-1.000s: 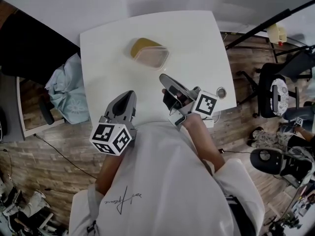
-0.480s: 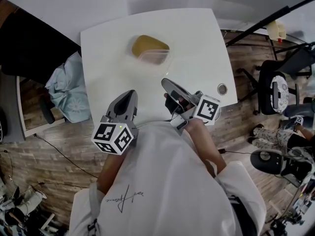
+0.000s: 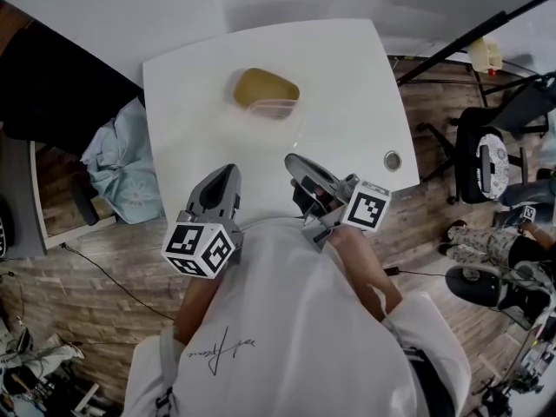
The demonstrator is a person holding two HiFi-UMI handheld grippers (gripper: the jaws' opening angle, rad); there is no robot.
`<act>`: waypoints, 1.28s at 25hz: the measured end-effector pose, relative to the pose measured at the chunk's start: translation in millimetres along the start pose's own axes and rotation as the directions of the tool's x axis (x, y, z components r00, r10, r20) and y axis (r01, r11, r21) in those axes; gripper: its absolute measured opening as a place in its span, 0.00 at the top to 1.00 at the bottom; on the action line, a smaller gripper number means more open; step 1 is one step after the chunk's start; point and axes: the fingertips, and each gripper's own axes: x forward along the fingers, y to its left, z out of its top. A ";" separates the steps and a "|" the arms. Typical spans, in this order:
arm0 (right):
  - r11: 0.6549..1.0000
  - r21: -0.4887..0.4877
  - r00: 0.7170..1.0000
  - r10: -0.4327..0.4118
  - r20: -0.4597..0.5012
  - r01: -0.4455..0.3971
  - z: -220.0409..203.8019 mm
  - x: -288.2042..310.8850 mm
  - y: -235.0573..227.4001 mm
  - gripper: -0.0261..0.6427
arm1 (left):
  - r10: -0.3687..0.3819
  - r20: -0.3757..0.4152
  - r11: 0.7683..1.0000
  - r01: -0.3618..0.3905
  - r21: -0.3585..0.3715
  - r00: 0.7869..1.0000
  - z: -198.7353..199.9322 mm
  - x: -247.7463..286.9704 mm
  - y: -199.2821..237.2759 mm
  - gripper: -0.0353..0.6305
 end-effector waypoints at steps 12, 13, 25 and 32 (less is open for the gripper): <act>0.998 -0.044 0.999 -0.054 0.002 0.054 7.1 5.1 -1.1 0.94 | -0.012 0.004 1.000 0.012 0.022 1.000 9.8 0.8 4.3 0.94; 0.997 -0.050 0.998 -0.058 -0.005 0.057 8.2 6.5 -1.4 0.94 | -0.014 0.001 1.000 0.014 0.022 1.000 10.0 1.9 4.8 0.94; 0.996 -0.076 0.998 -0.055 -0.042 0.052 19.2 18.0 2.8 0.94 | -0.011 -0.015 1.000 0.011 0.005 1.000 14.4 9.7 20.7 0.94; 0.997 -0.067 0.997 -0.038 -0.065 0.034 24.0 24.2 7.4 0.94 | -0.033 -0.032 0.999 0.033 0.013 0.999 14.4 15.8 16.4 0.94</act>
